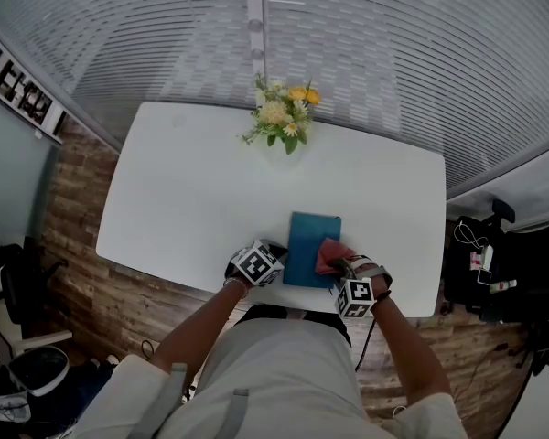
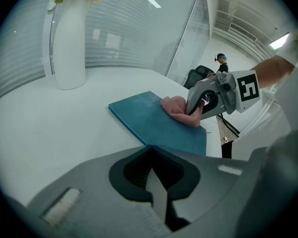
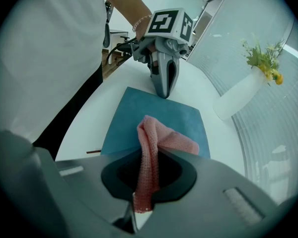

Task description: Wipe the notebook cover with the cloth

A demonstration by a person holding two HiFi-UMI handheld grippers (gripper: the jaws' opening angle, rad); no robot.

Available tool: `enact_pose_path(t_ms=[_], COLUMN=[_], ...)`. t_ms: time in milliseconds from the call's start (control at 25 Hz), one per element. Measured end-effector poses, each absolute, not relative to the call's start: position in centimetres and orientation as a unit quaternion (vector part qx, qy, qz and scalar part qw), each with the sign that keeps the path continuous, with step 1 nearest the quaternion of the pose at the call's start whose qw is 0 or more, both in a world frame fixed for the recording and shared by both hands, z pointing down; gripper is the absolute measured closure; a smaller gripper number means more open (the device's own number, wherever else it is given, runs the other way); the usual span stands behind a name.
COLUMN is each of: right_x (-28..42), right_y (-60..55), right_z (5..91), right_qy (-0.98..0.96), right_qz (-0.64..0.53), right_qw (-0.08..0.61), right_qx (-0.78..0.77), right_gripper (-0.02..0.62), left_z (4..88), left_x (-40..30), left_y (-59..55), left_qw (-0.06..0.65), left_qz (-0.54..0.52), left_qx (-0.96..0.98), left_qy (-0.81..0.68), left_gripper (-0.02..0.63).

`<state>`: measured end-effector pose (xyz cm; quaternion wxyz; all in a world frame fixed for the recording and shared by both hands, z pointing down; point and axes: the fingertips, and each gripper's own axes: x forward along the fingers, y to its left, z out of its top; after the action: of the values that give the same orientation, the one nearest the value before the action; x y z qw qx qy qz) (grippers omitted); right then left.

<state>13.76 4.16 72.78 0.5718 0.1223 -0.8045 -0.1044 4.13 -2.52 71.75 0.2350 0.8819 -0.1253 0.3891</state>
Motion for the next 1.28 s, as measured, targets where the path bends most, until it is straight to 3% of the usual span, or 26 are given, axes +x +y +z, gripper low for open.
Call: enact_pose_path(t_ms=[1280], right_x=[12.9], right_y=[8.4], right_z=[72.5], right_qy=[-0.82], right_qz=[-0.076], right_qw=[0.555], right_qx=[0.118], right_gripper=[0.591], left_z=[71.8], left_x=[4.3], left_y=[-2.6], left_qw=[0.238], left_qz=[0.388], left_qx=[0.881], left_qy=[-0.127], left_gripper=[0.604])
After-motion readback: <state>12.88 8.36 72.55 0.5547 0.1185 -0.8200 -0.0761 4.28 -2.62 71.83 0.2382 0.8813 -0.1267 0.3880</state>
